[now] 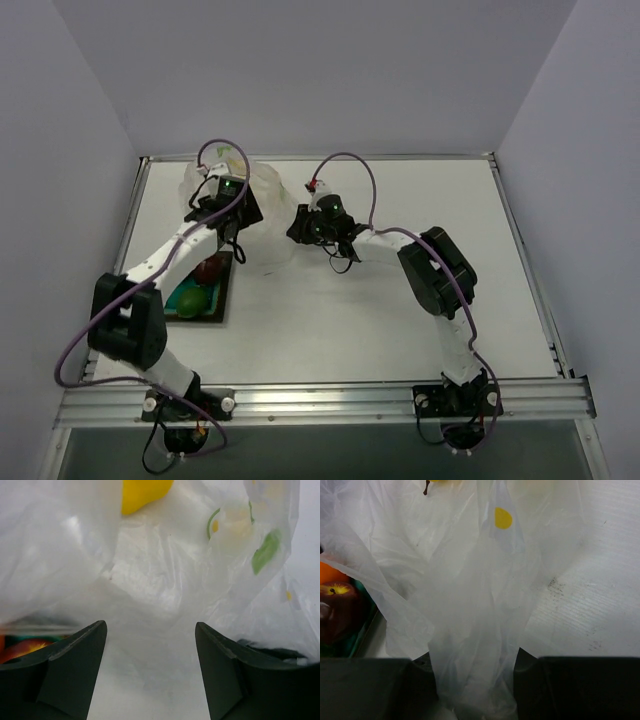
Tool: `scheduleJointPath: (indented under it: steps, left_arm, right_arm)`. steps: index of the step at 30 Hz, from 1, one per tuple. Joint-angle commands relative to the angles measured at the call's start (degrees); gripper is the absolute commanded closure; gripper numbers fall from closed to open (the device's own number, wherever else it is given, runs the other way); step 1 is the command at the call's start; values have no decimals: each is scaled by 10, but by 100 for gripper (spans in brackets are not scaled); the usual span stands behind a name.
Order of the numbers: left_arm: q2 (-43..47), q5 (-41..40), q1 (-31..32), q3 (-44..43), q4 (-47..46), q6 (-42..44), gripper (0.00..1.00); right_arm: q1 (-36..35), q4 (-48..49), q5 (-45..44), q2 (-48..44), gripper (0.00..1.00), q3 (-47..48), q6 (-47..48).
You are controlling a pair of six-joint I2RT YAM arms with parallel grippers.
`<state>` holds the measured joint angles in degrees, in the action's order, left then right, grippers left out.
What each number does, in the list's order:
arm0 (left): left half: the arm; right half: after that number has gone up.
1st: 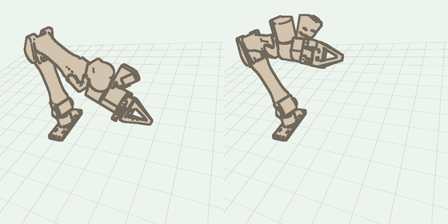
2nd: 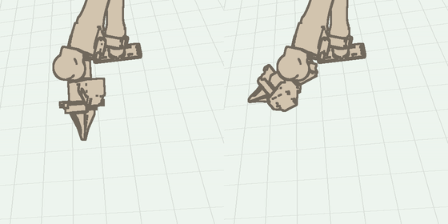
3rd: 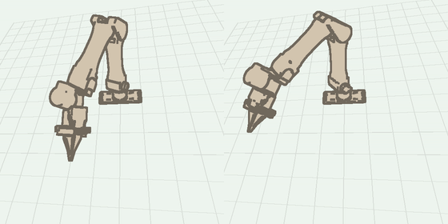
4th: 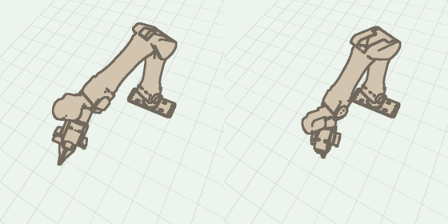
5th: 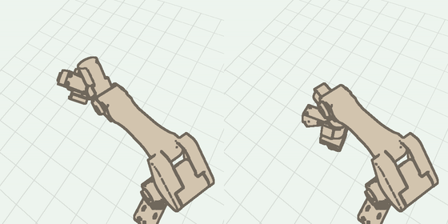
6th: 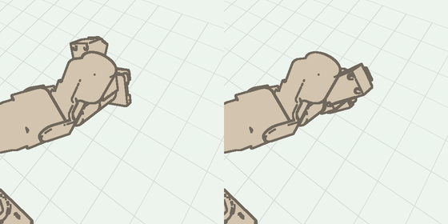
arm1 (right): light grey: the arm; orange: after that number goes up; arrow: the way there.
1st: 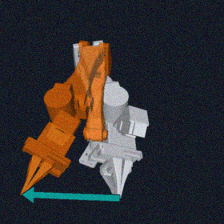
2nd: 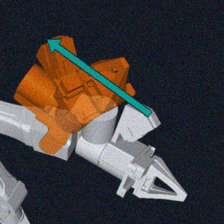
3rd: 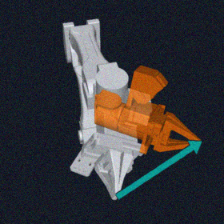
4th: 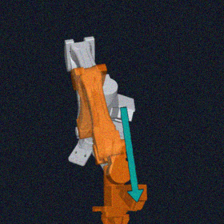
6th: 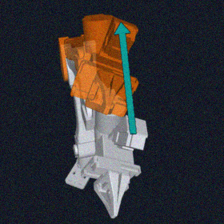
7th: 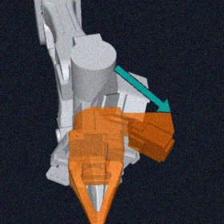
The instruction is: Take the fake fruits out of the plastic bag
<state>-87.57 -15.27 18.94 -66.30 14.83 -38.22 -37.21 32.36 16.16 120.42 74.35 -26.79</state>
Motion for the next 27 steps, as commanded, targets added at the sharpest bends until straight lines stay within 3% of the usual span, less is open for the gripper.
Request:
scheduleJointPath:
  steps: [1,8,18,22,27]
  left_arm:
    - [-47,-9,-7,-86,-30,38,31]
    - [-177,-16,-32,-225,-14,92,32]
    - [-271,15,-77,-284,-24,135,35]
    - [-301,39,-85,-319,-31,166,30]
    - [-340,49,-95,-350,-29,184,16]
  right_arm:
    - [-2,15,9,-34,82,5,0]
    - [-5,16,11,-33,82,5,-2]
    - [-3,17,13,-30,82,5,-3]
    - [-3,17,13,-26,82,6,-3]
    - [-3,16,13,-18,82,8,-3]
